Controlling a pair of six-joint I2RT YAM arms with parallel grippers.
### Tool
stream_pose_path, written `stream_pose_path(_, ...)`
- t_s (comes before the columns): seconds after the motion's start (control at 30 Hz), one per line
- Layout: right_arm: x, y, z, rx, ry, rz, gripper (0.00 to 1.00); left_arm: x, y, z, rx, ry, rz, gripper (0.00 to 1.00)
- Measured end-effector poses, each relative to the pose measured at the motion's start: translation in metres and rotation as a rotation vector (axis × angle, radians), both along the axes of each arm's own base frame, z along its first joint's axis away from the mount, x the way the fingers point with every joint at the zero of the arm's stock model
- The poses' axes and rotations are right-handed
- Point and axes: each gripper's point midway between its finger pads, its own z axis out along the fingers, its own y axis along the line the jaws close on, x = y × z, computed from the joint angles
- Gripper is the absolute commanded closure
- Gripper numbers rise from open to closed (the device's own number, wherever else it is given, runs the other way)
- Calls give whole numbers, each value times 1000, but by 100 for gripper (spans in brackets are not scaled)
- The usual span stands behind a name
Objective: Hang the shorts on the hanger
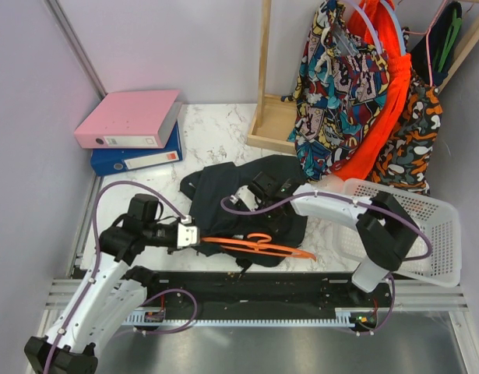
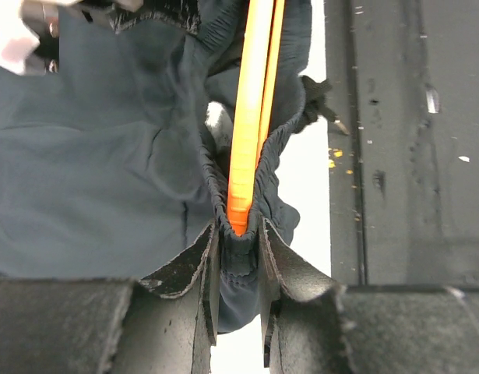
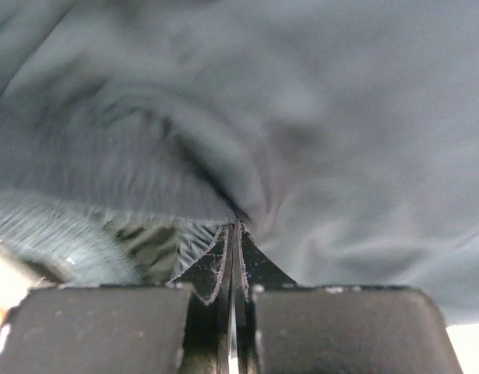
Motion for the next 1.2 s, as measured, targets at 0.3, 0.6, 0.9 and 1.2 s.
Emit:
stream_pose_path(0.3, 103, 25, 22, 33, -168, -29, 93, 24, 1, -14, 34, 62, 105, 98)
stream_pose_path(0.6, 105, 32, 38, 64, -153, 39, 9, 35, 3, -29, 66, 129, 163, 98)
stream_pose_path(0.9, 58, 2, 24, -1, -59, 22, 16, 33, 3, -27, 57, 115, 160, 98)
stream_pose_path(1.2, 47, -24, 0, -113, -51, 1, 62, 33, 6, -21, 41, 90, 171, 98)
